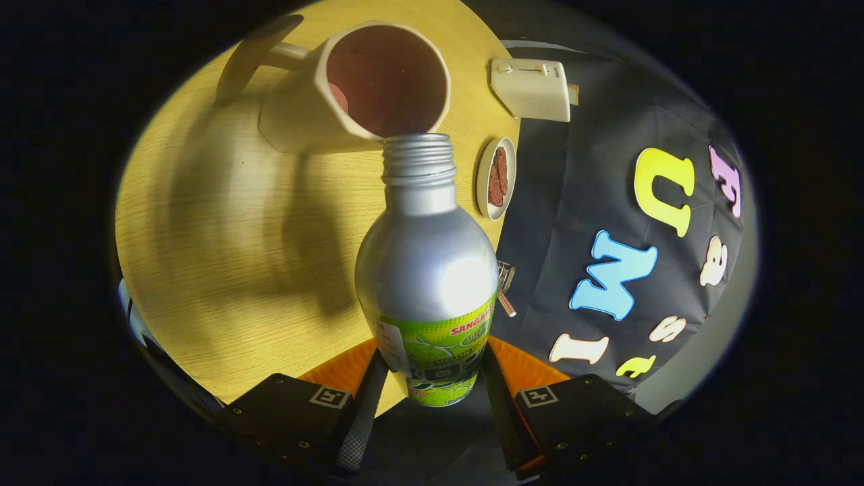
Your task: Take the bottle from table, then pour the juice into the cup, finally place the bottle on the coaster
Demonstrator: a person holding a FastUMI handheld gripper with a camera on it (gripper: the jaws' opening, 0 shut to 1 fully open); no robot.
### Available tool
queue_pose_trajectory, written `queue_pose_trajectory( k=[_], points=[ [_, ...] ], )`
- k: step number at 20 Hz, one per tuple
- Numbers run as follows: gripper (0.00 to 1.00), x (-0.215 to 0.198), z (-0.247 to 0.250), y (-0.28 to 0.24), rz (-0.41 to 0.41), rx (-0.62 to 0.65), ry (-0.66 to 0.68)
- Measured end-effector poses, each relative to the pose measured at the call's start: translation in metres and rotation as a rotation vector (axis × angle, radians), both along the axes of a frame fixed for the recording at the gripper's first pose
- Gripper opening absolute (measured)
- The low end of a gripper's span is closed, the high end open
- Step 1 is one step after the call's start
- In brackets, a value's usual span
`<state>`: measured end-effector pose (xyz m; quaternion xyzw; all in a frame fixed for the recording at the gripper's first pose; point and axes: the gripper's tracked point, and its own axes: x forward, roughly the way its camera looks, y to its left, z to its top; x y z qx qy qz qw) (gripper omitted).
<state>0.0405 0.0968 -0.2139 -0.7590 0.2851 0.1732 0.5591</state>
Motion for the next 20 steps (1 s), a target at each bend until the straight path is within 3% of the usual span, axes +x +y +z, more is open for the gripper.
queue_pose_trajectory(
  k=[20],
  points=[
    [0.76,0.004,0.014,0.006,0.057,-0.107,-0.017]
  ],
)
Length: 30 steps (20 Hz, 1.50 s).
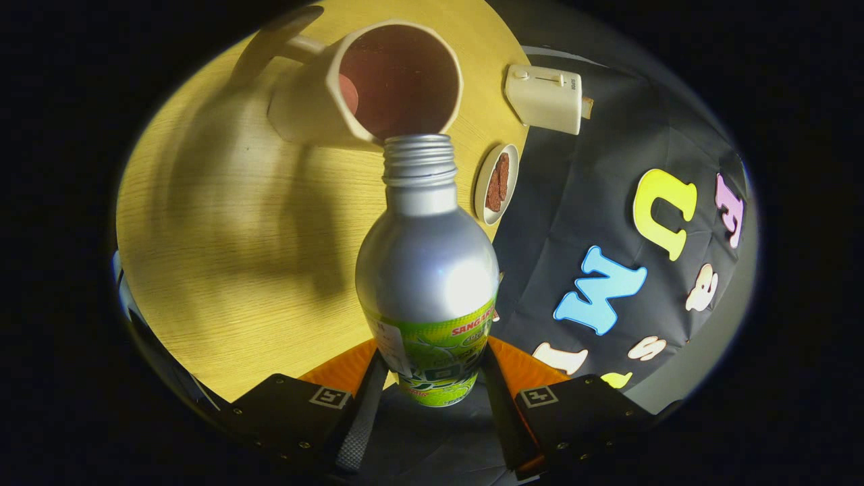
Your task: Take the bottle from table, then pour the juice into the cup, finally place the bottle on the coaster
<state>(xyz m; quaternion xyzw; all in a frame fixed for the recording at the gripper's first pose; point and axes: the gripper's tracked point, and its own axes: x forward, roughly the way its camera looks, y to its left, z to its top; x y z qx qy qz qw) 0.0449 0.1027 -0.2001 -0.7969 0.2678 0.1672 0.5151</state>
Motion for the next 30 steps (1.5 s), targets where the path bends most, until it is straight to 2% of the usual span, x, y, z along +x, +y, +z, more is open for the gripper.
queue_pose_trajectory(
  k=[30],
  points=[
    [0.76,0.004,0.008,0.013,0.047,-0.087,0.027]
  ],
)
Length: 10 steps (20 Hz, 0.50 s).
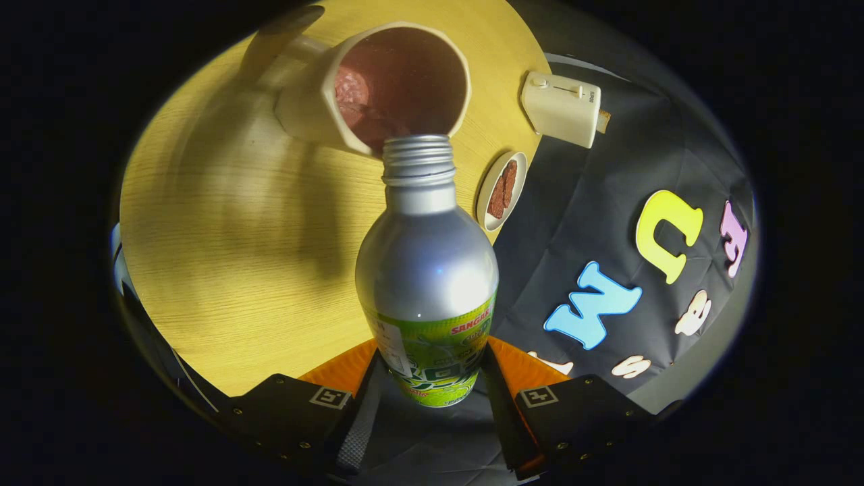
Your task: Take the bottle from table, then pour the juice into the cup, finally place the bottle on the coaster
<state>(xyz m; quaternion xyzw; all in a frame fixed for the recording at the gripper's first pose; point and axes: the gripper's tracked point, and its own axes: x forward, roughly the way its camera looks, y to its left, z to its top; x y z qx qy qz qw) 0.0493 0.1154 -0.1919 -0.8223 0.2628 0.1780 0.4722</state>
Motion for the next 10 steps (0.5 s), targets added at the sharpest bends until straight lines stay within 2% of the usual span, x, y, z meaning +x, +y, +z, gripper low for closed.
queue_pose_trajectory(
  k=[10],
  points=[
    [0.76,0.0004,0.0086,0.0012,-0.001,-0.036,-0.004]
  ],
)
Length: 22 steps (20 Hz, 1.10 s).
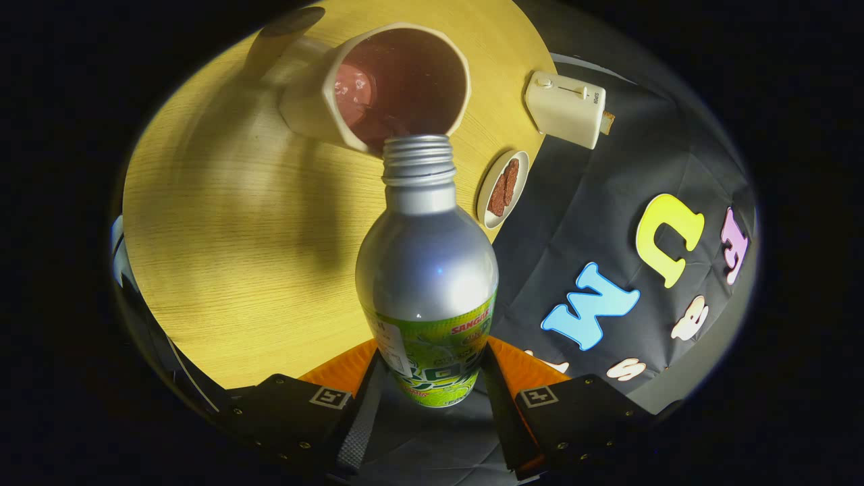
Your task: Take the bottle from table, then pour the juice into the cup, finally place the bottle on the coaster
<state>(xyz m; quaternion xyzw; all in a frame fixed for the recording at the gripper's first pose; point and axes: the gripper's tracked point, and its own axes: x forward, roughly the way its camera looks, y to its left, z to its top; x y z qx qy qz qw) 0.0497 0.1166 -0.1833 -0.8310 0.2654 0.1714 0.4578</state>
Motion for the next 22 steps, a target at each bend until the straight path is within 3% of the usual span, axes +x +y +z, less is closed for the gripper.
queue_pose_trajectory(
  k=[22],
  points=[
    [0.76,0.003,0.008,0.013,0.029,-0.086,-0.012]
  ],
)
